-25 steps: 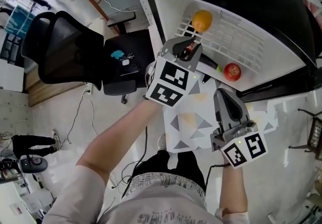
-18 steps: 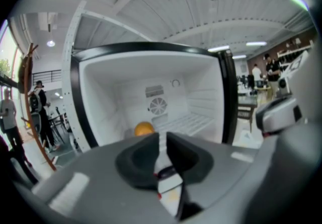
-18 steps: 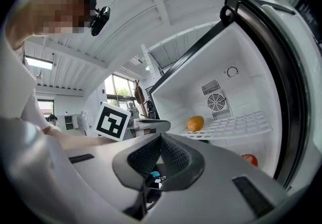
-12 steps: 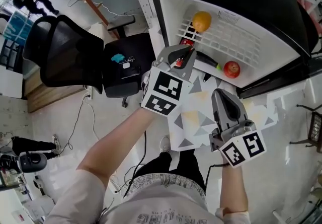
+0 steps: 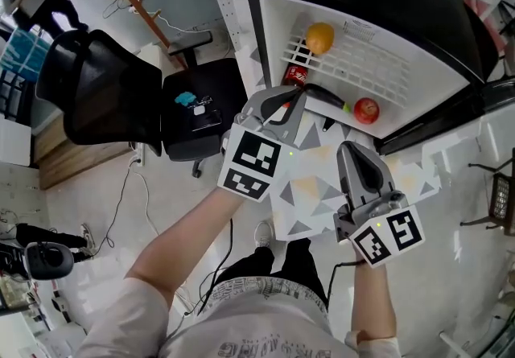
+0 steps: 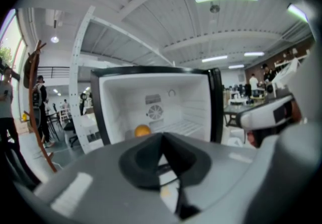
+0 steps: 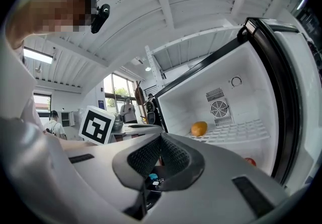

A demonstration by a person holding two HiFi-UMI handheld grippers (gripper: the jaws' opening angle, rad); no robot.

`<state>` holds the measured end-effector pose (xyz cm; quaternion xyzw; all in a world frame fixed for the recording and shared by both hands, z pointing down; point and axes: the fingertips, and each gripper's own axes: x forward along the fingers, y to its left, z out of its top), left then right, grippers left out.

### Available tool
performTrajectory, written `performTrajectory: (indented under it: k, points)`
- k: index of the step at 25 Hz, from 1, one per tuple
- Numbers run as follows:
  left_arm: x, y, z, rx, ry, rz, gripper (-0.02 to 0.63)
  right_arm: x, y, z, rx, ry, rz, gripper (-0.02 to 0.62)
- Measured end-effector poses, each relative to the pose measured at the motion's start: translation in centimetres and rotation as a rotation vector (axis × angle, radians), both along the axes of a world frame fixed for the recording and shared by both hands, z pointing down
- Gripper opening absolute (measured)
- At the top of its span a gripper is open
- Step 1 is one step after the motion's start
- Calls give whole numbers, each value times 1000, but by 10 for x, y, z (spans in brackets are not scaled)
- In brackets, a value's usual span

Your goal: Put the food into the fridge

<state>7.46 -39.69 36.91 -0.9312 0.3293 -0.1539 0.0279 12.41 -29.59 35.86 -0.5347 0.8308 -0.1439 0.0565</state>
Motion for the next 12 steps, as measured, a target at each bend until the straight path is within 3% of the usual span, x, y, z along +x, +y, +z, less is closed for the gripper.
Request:
performTrajectory:
  k: [12]
  points:
    - [-19,28,0,-16,40,53,8,-12,12,-16,11,35,38,2]
